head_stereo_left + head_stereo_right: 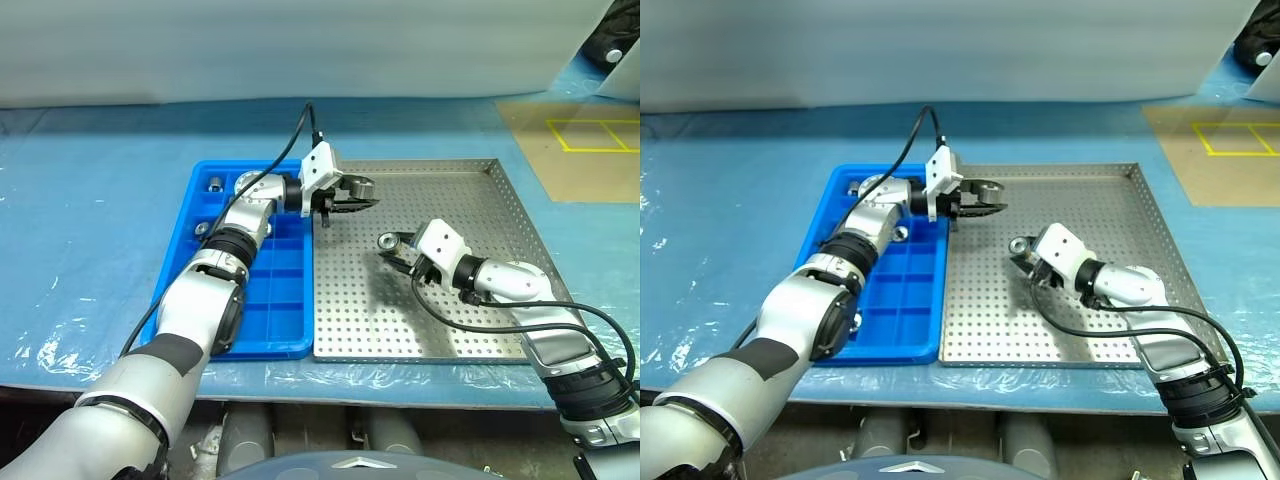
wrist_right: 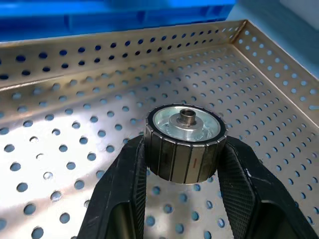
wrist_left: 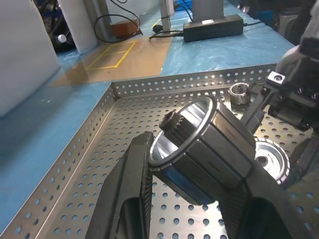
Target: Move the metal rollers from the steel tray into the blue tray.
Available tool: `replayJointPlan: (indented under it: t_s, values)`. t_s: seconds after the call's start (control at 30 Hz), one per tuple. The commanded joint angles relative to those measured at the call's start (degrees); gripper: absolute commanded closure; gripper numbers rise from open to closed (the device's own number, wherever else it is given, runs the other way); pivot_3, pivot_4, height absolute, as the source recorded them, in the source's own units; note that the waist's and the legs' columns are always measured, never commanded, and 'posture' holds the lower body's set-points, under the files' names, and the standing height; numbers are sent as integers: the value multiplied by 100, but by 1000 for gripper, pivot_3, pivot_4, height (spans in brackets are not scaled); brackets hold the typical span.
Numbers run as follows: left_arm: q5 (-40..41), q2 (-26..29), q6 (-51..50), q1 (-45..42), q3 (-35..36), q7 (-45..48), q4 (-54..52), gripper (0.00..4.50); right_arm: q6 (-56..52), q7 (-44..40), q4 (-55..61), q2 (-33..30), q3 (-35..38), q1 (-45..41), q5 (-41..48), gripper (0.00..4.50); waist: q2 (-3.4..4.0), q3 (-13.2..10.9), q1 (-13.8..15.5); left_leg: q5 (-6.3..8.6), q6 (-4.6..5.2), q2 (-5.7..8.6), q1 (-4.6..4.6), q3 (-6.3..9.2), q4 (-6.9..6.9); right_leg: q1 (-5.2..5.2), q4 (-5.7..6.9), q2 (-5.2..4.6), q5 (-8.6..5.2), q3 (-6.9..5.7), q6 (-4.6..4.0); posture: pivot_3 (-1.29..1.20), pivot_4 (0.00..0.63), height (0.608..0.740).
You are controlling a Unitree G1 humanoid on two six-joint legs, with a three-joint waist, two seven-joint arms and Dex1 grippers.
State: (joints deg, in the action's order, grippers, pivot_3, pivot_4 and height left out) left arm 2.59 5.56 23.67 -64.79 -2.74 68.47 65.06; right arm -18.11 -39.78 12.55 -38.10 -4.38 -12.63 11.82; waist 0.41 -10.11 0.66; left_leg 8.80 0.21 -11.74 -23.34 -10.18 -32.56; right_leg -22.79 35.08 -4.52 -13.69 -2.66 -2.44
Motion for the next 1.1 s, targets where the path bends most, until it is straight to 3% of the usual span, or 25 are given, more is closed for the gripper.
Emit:
replayJointPlan:
  t_s: [0.03,0.17,0.33,0.63,0.83,1.0,1.1]
  values:
    - [-289,-62,204,99,-262,-118,-18,3144,-558,-20,291,92,778,24,796,2854,1,1,5,2,4,1,0,0,-3,1,0,-1,0,1,0,-374,150,740]
    - [-747,-221,421,200,-633,-470,183,3144,-1284,-185,712,-1,1260,332,1512,2854,1,1,29,9,15,2,-1,0,-15,9,0,-4,0,0,0,-393,150,740]
    - [-1304,-461,778,267,-1034,-1199,528,3144,-1443,-74,988,-48,1409,612,1542,2854,1,1,0,11,16,2,1,0,-22,12,1,-7,1,1,1,-433,150,740]
    - [-1786,-749,454,304,-1212,-2270,974,3144,-1627,264,1396,114,1439,798,1612,2854,5,3,-150,11,15,2,10,-1,-21,17,-1,-5,3,6,6,-474,150,740]
    - [-2027,-666,321,225,-1347,-2524,1035,1202,-1624,337,1401,109,1479,801,1653,2854,8,6,-159,14,9,4,26,-1,-21,41,-20,-5,9,6,16,-469,150,740]
    - [-1991,-502,444,194,-1266,-2377,994,1202,-1586,350,1352,167,1355,727,1636,2854,9,6,-171,13,12,4,26,-1,-18,40,-25,-5,10,7,18,-457,150,740]
    - [-1470,-439,346,55,-818,-1817,911,1202,-1563,349,1299,198,1304,690,1582,2854,9,6,-169,12,14,3,22,-1,-14,35,-26,-3,10,7,18,-451,150,740]
